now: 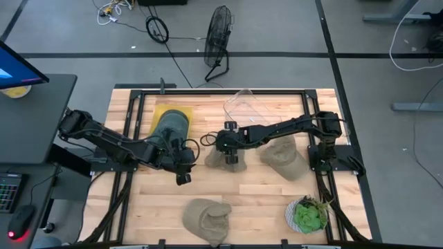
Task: Pick & Place hat
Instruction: Put the top left brown cap into the transparent bin
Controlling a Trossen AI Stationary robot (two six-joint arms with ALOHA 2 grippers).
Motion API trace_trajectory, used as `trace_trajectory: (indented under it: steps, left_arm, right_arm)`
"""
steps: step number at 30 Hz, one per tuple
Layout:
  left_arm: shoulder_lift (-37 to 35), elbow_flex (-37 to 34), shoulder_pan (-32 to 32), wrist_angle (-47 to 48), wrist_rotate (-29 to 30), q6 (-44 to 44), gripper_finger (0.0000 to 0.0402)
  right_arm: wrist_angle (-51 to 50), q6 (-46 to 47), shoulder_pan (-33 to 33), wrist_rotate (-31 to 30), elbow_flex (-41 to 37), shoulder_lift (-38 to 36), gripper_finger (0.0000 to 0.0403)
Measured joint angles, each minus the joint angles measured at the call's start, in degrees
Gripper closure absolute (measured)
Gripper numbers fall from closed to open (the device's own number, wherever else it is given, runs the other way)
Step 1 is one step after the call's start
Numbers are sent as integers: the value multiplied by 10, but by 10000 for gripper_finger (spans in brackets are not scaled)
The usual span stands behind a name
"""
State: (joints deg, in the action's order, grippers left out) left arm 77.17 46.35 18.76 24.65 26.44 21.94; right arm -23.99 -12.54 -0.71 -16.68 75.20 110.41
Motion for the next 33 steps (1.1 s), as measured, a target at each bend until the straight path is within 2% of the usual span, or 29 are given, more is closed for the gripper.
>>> trace_trajectory:
  steps: [4, 7, 13, 15, 19, 23, 33]
  left_arm:
    - [0, 0, 0, -10, 0, 2, 223]
    - [0, 0, 0, -11, 0, 3, 223]
    - [0, 0, 0, -17, 0, 4, 223]
    - [0, 0, 0, -18, 0, 3, 223]
    - [0, 0, 0, -21, 0, 0, 223]
    - [0, 0, 0, -22, 0, 0, 223]
    - [0, 0, 0, -22, 0, -1, 223]
  right_arm:
    - [-9, 0, -6, 12, 0, 9, 253]
    - [-10, -5, -7, 12, 0, 21, 277]
    - [-2, -39, -5, 7, 1, 29, 374]
    - [-1, -41, -4, 8, 1, 23, 391]
    - [-25, -34, 7, 14, 13, 2, 385]
    - [-59, -35, 30, 10, 36, -32, 397]
    - [-120, -114, 108, -117, 65, -139, 397]
